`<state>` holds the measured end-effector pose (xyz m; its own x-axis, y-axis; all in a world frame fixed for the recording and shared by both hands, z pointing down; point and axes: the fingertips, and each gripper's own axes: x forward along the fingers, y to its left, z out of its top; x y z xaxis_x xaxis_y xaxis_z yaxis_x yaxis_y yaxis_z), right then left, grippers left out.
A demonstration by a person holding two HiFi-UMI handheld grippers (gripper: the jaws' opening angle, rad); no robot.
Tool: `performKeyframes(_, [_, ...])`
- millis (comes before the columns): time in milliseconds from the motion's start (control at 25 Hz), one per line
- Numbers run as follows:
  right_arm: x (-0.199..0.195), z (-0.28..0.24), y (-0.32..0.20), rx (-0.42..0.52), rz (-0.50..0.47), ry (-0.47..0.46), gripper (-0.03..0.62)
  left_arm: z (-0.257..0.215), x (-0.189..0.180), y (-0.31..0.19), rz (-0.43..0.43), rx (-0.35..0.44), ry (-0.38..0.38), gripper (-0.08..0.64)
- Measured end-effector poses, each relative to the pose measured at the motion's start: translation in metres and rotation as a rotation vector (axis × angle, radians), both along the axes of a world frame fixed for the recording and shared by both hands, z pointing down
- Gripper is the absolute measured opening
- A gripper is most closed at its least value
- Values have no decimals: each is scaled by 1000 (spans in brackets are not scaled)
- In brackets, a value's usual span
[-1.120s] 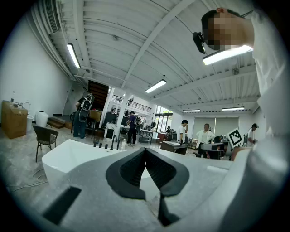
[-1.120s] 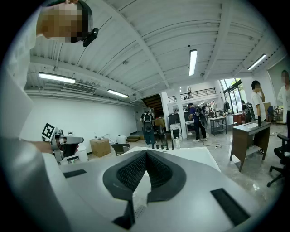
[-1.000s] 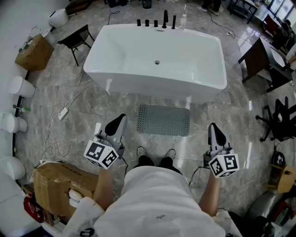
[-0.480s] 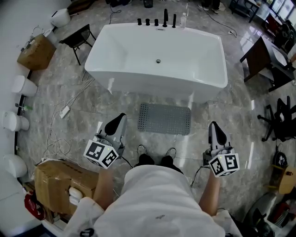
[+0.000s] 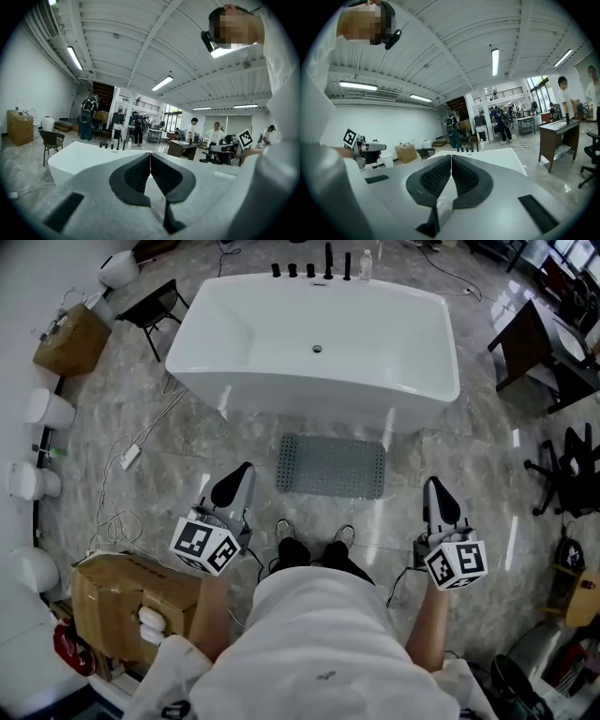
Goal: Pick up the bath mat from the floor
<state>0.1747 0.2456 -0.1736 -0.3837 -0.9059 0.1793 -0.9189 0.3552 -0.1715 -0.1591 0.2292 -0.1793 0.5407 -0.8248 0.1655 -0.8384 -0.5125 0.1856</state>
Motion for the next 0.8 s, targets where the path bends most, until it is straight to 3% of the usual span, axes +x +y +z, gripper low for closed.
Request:
performKeyframes(440, [20,43,8,-104,-78,-18,8,26,45,21,-14,-88,-20,12])
performKeyframes(800, [0,59,-15,-143,-67,-20,8,43,29,2,6,-121,-35,12])
